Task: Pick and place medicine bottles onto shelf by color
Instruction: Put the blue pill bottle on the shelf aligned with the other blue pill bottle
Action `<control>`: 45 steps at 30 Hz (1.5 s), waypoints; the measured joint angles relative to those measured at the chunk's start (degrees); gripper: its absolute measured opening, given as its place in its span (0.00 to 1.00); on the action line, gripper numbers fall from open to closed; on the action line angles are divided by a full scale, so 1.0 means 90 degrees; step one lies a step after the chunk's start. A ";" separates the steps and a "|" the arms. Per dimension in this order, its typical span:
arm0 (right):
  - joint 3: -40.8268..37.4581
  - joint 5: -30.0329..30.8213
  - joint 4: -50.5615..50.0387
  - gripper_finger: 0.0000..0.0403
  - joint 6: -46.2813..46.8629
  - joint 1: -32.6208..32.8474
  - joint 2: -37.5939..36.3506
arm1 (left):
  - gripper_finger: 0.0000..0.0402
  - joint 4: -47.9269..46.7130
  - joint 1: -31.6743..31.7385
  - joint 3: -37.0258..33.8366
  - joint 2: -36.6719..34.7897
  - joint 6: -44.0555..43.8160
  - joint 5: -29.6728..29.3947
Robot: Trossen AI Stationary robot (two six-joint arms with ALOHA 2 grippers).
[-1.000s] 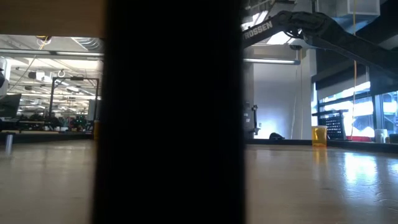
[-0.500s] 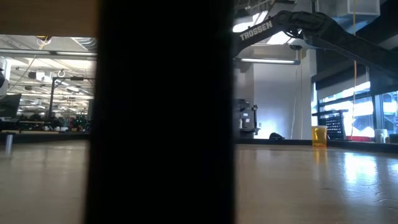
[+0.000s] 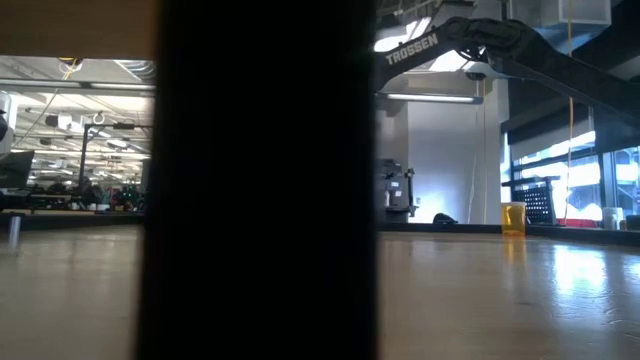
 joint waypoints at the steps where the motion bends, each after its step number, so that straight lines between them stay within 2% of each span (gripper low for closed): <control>1: 0.0000 0.0000 0.0000 0.34 -0.0002 0.0000 0.0000 | 0.34 -0.0001 0.0002 0.0000 -0.0001 0.0000 0.0000; 5: 0.0002 0.0000 0.0000 0.31 0.0007 0.0000 -0.0002 | 0.34 -0.0002 0.0000 0.0000 -0.0002 0.0000 0.0000; 24: 0.0008 0.0102 -0.0183 0.31 0.0157 0.0030 -0.0005 | 0.34 -0.0002 0.0001 0.0000 0.0000 0.0004 0.0001; 34: 0.0487 0.0100 -0.0567 0.30 0.0002 0.0234 -0.0005 | 0.34 0.0000 0.0001 0.0000 0.0000 0.0045 -0.0002; 41: 0.0865 0.0104 -0.0869 0.30 -0.0111 0.0484 -0.0007 | 0.34 0.0000 0.0000 0.0000 0.0000 0.0771 -0.0058; 45: 0.0971 0.0097 -0.0856 0.30 -0.0176 0.0682 -0.0082 | 0.34 0.0003 0.0002 0.0000 -0.0002 0.0856 -0.0058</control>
